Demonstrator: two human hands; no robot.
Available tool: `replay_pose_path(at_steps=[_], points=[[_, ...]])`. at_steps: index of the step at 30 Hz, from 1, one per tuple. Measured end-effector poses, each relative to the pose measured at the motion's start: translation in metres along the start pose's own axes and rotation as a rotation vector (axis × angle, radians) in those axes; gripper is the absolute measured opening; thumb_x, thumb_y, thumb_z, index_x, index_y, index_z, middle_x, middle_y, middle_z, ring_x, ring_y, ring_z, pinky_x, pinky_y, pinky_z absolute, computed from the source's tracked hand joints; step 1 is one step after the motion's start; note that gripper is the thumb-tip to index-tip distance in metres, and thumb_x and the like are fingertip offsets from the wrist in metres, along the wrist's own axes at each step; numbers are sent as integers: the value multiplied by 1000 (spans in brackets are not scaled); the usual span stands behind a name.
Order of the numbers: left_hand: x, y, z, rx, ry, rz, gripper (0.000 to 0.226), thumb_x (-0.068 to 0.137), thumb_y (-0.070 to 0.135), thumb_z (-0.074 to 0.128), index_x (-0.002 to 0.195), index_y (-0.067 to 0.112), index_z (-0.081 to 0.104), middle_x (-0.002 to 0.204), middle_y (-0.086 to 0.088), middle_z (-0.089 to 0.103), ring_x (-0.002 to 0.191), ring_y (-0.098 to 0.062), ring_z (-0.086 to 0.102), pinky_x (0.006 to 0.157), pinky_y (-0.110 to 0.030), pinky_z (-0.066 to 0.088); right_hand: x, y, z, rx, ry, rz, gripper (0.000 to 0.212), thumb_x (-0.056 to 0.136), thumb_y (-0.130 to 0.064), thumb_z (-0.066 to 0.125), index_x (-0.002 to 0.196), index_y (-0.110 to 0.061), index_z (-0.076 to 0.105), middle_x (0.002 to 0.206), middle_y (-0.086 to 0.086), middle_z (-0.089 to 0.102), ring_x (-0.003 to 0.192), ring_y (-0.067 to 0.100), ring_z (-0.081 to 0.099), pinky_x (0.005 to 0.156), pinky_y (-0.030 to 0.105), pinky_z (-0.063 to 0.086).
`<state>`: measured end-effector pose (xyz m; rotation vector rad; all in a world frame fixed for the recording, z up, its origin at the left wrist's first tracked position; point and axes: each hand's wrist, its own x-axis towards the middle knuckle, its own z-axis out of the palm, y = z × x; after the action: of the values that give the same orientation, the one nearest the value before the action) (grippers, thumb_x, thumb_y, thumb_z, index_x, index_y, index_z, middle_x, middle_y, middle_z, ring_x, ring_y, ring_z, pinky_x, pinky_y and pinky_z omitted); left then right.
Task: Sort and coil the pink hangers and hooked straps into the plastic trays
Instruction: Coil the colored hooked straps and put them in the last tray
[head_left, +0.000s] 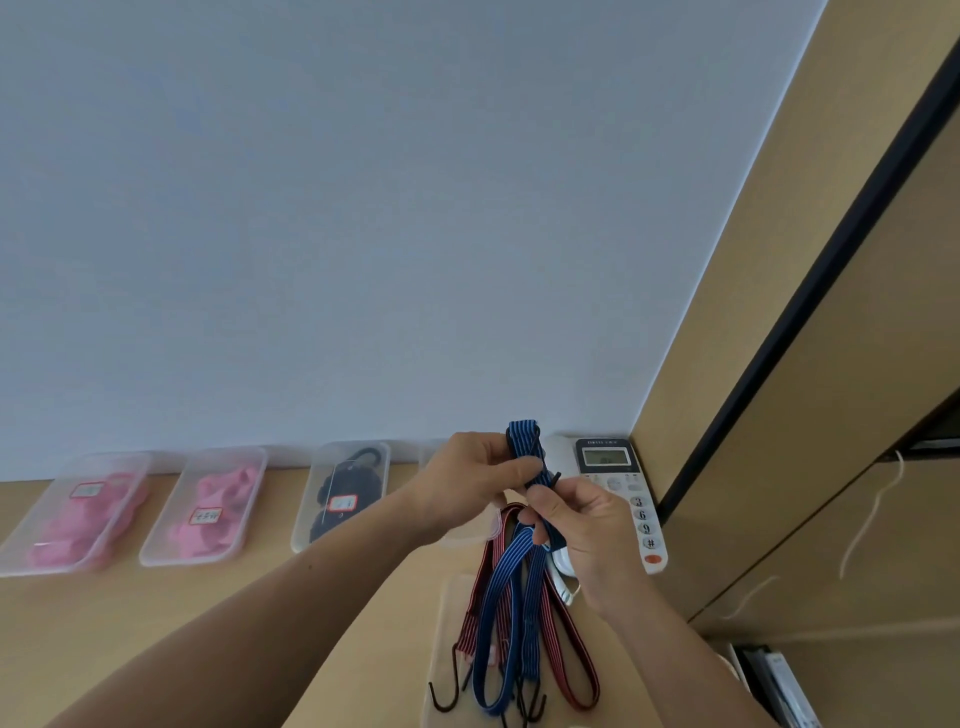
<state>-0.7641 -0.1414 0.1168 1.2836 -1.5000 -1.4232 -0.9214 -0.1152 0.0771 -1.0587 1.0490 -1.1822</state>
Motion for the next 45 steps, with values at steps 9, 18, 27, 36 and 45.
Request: replay_pose_path(at_steps=[9,18,27,36,45], points=[[1,-5,-5,59,25,26,17,99,18,55,103,9,68,96,4,77,80,-5,71,64,-17,48,-7,10,6,-8,6,4,41,80,-38,63,81,2,63,60,14,65,45,19,54,45,25,46],[-5,-17,-7,775,199,412,21,100,29,52,110,18,68,68,5,64,55,-9,50,57,-31,45,-15,6,8,-74,9,-45,46,88,-50,50,67,-11,65,52,7,58,44,17,50,43,23,42],[-5,-32,4,1034,82,621,60,89,-2,49,148,6,38,139,-14,55,95,-34,67,72,-42,57,-6,1,15,-74,108,-23,60,76,-59,63,69,0,52,49,0,39,44,11,33,41,22,28],[1,-9,6,-231,-41,-57,35,96,19,43,123,6,62,108,-8,73,102,-25,69,100,-43,51,-5,7,13,76,52,-90,27,72,-39,73,64,-14,65,45,1,45,41,9,36,40,19,30],[5,0,3,-250,-73,11,16,99,16,56,106,7,68,98,-2,76,84,-16,71,75,-27,57,0,8,7,-48,134,-45,32,68,-43,73,57,-14,64,43,4,49,34,9,37,35,18,29]])
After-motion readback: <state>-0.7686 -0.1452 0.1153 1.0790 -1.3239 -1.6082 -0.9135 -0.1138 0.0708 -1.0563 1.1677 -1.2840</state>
